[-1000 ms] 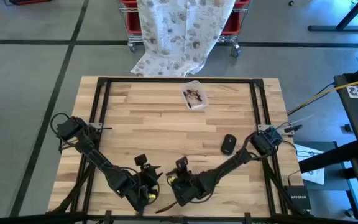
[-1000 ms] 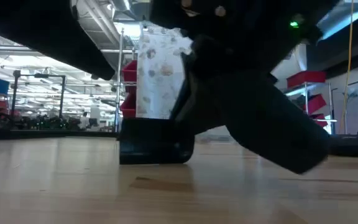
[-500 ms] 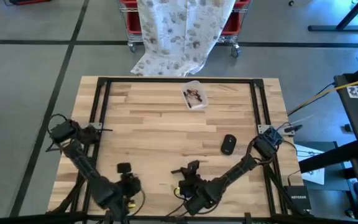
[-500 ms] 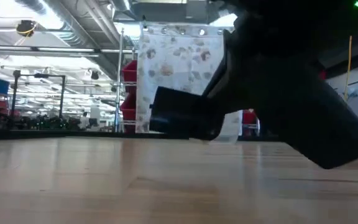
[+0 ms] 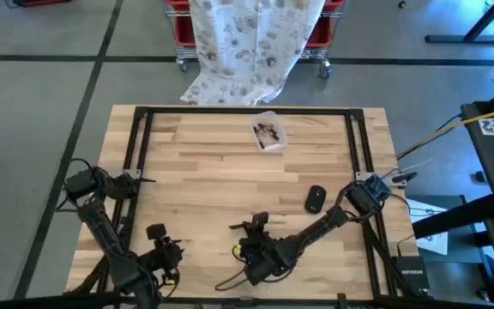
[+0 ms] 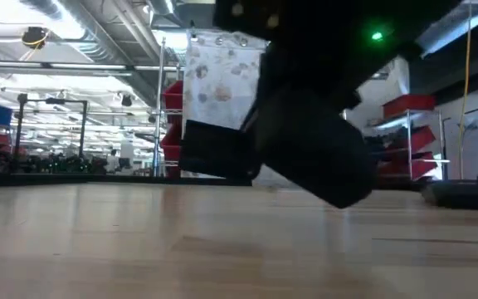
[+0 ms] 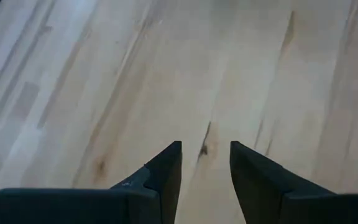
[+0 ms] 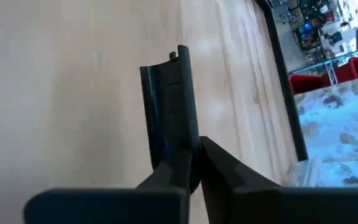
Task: Insert battery
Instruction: Close the remote control cover
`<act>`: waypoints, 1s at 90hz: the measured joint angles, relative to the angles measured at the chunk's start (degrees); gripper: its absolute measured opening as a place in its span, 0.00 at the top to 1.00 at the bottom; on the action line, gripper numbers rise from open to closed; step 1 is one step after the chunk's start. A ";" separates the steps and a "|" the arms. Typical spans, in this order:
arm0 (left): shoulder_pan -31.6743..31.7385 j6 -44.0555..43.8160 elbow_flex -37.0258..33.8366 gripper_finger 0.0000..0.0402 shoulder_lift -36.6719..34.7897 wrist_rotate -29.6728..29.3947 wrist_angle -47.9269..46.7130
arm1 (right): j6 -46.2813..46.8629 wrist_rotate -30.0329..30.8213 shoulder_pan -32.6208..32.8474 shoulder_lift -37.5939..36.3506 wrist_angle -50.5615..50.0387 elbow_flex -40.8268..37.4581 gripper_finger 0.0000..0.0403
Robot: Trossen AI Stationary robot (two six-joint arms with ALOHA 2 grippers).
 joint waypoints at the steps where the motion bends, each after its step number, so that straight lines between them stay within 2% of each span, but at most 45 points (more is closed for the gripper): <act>1: 0.00 -0.16 -0.05 0.71 0.00 0.00 -0.02 | -0.49 -0.23 -0.11 -0.01 0.22 0.00 1.00; 18: -0.17 -2.32 -0.31 0.71 0.00 0.19 0.37 | -0.78 -3.92 -0.87 -0.02 3.30 0.02 1.00; 33: 0.19 -4.14 0.16 0.71 0.00 0.13 -2.57 | -1.91 3.42 0.27 -0.55 -2.85 0.02 1.00; 49: 2.46 -11.28 1.40 0.71 -0.02 -1.33 -10.83 | 7.73 6.13 -0.53 -1.97 -14.31 -0.85 1.00; 60: 4.77 -13.74 0.92 0.71 -0.04 -1.68 -12.30 | 13.35 10.84 -1.83 -3.34 -16.56 -6.09 1.00; 74: 7.50 -13.63 -0.96 0.71 -0.04 -4.16 -8.01 | 17.96 11.53 -2.43 -7.95 -15.05 -14.94 1.00; 90: 10.27 -7.77 -4.05 0.71 -2.14 -5.81 2.39 | 18.91 11.14 -2.83 -16.67 -4.64 -27.26 1.00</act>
